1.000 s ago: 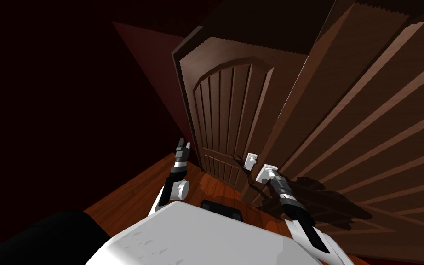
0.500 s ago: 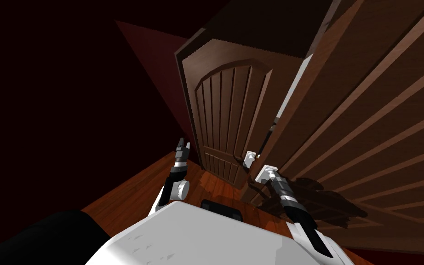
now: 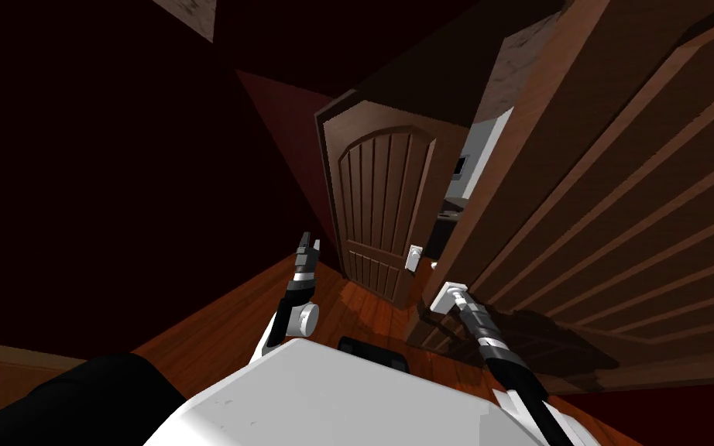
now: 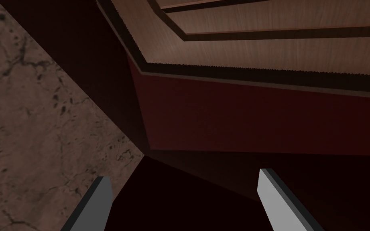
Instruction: Pull the door open
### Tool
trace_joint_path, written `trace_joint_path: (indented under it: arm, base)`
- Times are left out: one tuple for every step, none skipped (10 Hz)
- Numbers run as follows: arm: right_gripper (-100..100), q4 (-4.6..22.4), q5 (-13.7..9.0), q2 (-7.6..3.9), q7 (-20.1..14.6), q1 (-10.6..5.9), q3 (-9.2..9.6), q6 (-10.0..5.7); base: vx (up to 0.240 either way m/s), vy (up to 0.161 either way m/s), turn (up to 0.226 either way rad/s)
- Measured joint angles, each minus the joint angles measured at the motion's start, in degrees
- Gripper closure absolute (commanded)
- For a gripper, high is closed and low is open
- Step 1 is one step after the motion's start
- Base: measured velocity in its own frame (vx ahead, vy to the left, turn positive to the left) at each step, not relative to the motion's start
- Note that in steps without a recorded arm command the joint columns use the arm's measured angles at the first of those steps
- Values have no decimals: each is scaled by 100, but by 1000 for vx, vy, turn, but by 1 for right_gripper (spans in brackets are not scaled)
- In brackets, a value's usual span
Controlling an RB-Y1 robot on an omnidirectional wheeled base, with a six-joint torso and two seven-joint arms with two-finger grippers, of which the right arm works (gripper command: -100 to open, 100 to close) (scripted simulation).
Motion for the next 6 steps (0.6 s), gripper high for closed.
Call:
trace_joint_path:
  arm:
    - [100,-59,21,-71,-83,71,72,-58]
    - [100,-109,35,-172,-187,146,158,-142]
    - [100,-134,55,-246,-279,174,251,-218]
    - [100,-137,63,-243,-297,177,286,-239]
    - [100,-129,68,-293,-335,204,286,-310]
    - [100,-139,76,-354,-396,237,289,-398]
  base:
    - [-221,-110,274]
    - [-183,-123,226]
    - [-80,-55,67]
    - [-144,-50,146]
    - [-211,-74,180]
    - [-206,-89,135]
